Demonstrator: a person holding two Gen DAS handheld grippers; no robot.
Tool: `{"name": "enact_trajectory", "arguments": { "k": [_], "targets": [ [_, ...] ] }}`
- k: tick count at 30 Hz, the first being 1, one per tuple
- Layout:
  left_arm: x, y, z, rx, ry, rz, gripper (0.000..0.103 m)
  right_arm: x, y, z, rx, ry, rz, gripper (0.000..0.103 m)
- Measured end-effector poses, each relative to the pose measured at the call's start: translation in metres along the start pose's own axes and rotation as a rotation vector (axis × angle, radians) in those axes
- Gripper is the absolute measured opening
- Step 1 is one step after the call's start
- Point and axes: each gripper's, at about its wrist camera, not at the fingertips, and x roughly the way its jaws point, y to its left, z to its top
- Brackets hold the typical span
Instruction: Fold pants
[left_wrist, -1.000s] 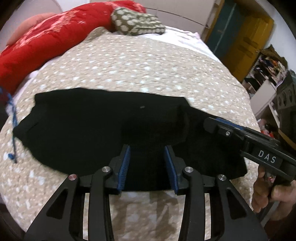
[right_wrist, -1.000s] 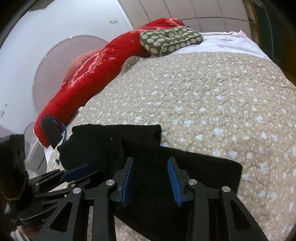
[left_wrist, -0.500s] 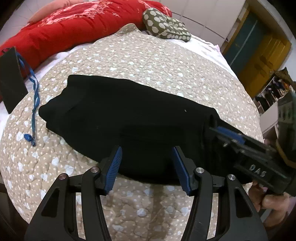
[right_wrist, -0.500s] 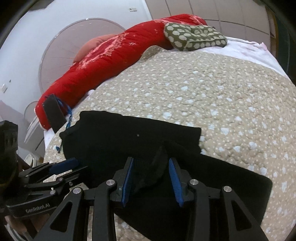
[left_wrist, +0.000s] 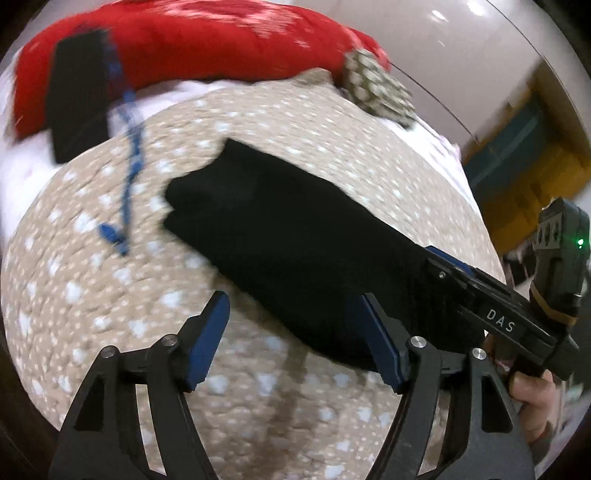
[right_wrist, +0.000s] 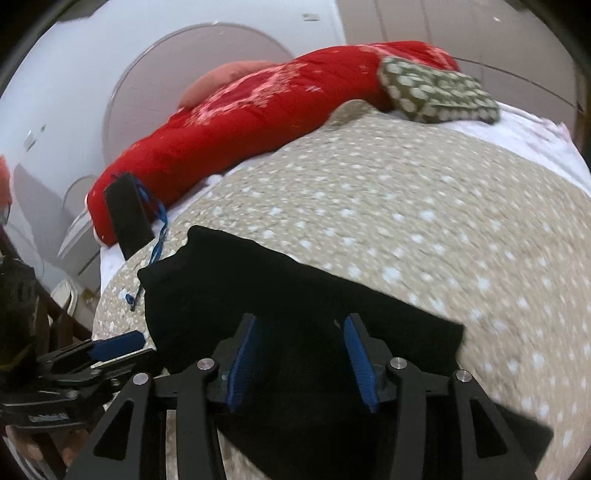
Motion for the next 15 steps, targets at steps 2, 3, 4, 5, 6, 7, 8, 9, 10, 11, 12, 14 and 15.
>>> {"name": "enact_trajectory", "arguments": {
  "k": [2,3,4,5,6,7,8,9,10,11,12,14,15],
  "targets": [
    [0.000,0.016,0.002,-0.078,-0.012,0.000,0.072,0.014,0.009,0.012,-0.038,0.017,0.005,0.047],
    [0.000,0.022,0.002,-0.110,-0.014,-0.006,0.072,0.018,0.011,0.016,-0.047,0.021,0.008,0.047],
    [0.001,0.027,0.003,-0.136,-0.017,-0.012,0.072,0.024,0.014,0.023,-0.062,0.025,0.014,0.048],
    [0.002,0.030,0.004,-0.150,-0.022,-0.017,0.072,0.031,0.019,0.031,-0.083,0.027,0.024,0.048],
    [0.003,0.031,0.006,-0.155,-0.027,-0.019,0.072,0.036,0.022,0.038,-0.100,0.029,0.032,0.048],
    [0.005,0.031,0.007,-0.159,-0.026,-0.022,0.072,0.042,0.026,0.043,-0.115,0.031,0.039,0.048],
    [0.008,0.031,0.008,-0.164,-0.021,-0.027,0.072,0.049,0.031,0.051,-0.134,0.038,0.051,0.049],
    [0.013,0.030,0.008,-0.167,-0.010,-0.033,0.072,0.056,0.035,0.055,-0.149,0.049,0.066,0.049],
    [0.016,0.031,0.008,-0.170,0.002,-0.036,0.072,0.064,0.039,0.060,-0.168,0.066,0.080,0.049],
    [0.021,0.031,0.008,-0.177,0.009,-0.032,0.072,0.074,0.045,0.065,-0.195,0.087,0.084,0.049],
    [0.022,0.031,0.010,-0.181,0.005,-0.029,0.072,0.083,0.049,0.069,-0.221,0.104,0.075,0.050],
    [0.024,0.032,0.011,-0.185,-0.010,-0.031,0.074,0.100,0.058,0.076,-0.276,0.128,0.065,0.050],
    [0.025,0.032,0.012,-0.185,-0.013,-0.043,0.080,0.108,0.060,0.078,-0.286,0.139,0.071,0.050]
  ]
}}
